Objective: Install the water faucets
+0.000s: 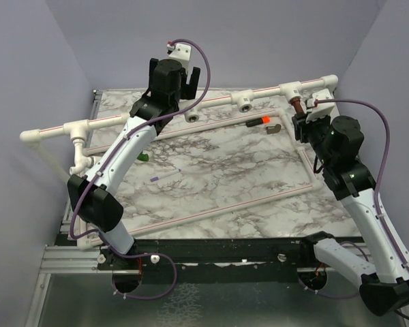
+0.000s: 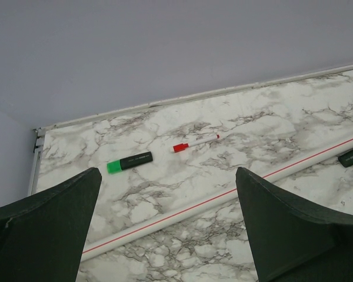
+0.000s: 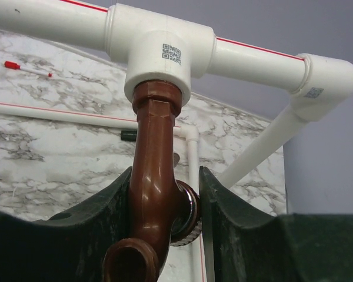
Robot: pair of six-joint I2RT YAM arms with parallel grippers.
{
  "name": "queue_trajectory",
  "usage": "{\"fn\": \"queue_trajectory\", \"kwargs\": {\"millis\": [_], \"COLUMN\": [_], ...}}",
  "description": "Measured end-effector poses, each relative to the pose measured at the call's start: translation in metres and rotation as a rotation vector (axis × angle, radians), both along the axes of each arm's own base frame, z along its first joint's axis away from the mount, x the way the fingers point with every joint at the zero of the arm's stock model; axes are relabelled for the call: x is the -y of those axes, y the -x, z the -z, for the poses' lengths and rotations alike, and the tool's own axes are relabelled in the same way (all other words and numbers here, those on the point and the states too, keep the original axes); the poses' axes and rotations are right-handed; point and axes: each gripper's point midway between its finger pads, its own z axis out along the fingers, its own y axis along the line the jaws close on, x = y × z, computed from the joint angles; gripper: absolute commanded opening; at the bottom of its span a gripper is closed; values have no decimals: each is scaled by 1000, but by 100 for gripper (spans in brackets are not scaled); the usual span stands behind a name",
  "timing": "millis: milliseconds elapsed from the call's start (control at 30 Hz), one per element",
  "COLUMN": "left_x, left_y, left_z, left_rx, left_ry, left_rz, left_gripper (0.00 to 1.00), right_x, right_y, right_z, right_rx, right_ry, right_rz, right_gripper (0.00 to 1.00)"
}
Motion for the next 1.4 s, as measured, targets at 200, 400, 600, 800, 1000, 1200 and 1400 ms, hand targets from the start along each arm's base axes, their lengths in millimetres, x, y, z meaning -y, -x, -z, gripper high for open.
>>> {"fn": "queue_trajectory", "kwargs": {"millis": [200, 400, 600, 800, 1000, 1200, 1400], "left_x": [0, 1, 1, 0, 0, 0, 5], "left_y": [0, 0, 0, 0, 1, 1, 1], "left_z": [0, 0, 0, 0, -2, -4, -27], "left_rx": [0, -1, 0, 0, -2, -15, 20], "left_ry": [-1, 0, 0, 0, 6, 8, 53], "left_rz": [1, 1, 1, 0, -3, -7, 2], "left_gripper": [98, 98, 98, 97, 97, 97, 97], "right_x": [-2, -4, -4, -4, -5, -14, -18], "right_y": [3, 4, 4, 3, 4, 6, 19], "right_z": [-1, -2, -2, -4, -4, -29, -79], "right_rx": [47, 58, 57, 44, 26, 29, 113], "right_ry": [-86, -141, -153, -154, -151, -254, -311], "right_rz": [6, 10, 11, 12, 12, -15, -61], "right_gripper": [1, 1, 2, 24, 57, 73, 79]}}
